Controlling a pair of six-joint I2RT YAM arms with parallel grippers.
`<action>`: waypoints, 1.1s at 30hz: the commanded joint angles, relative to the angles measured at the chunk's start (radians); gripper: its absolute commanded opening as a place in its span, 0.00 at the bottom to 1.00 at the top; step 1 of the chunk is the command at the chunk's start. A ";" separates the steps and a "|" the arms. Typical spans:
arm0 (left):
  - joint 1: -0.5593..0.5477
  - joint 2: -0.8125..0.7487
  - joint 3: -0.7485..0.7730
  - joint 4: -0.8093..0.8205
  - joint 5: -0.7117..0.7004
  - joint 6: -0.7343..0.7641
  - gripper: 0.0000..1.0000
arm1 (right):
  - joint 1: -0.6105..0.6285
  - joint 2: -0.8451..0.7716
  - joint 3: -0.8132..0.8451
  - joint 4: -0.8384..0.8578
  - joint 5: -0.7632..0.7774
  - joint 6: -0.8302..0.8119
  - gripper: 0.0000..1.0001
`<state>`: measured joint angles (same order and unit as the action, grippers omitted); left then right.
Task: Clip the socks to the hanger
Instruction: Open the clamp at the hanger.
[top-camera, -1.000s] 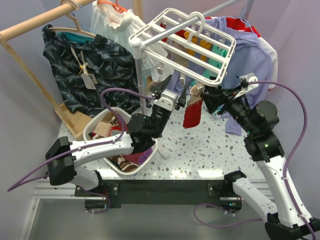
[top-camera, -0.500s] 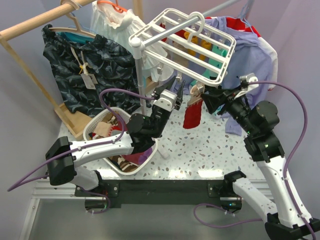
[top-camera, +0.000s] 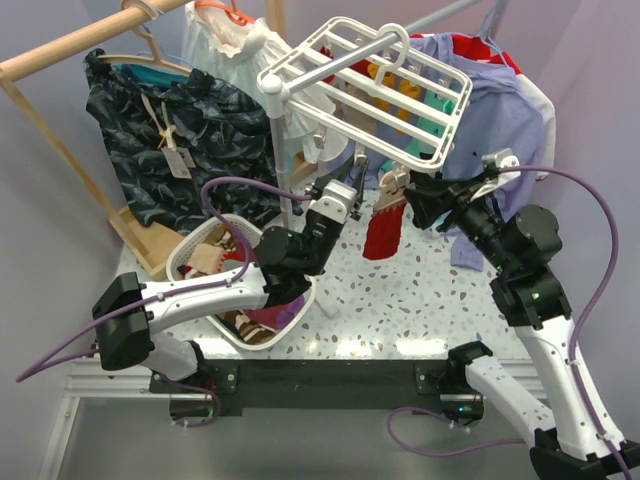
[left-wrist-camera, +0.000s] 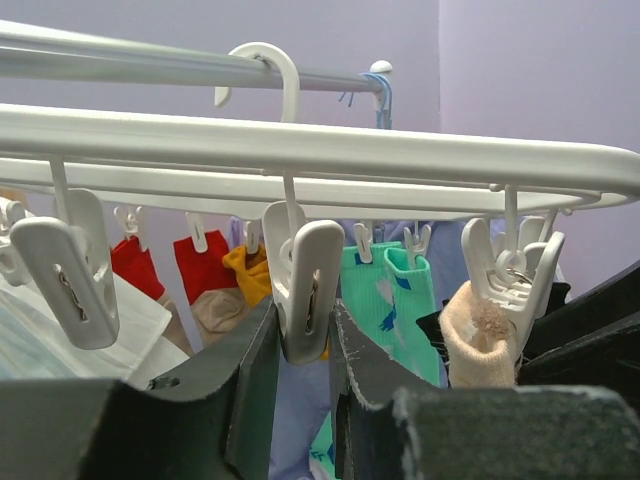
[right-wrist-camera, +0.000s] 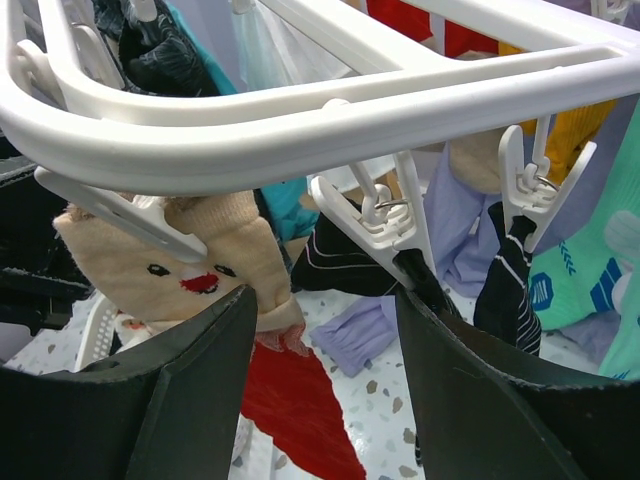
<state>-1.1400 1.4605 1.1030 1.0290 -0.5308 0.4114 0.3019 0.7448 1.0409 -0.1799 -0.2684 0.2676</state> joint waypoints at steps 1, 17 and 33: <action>-0.001 -0.014 0.005 -0.004 0.008 -0.034 0.03 | 0.000 -0.013 0.031 -0.026 0.029 -0.021 0.62; -0.003 0.012 -0.011 -0.293 0.094 -0.299 0.00 | 0.002 -0.007 0.194 -0.139 -0.334 0.060 0.60; -0.007 -0.092 -0.025 -0.448 0.204 -0.388 0.00 | 0.003 0.185 0.182 -0.024 -0.369 0.220 0.58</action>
<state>-1.1358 1.4181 1.0901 0.6327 -0.4034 0.0620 0.3008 0.9421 1.2106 -0.2337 -0.7429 0.4599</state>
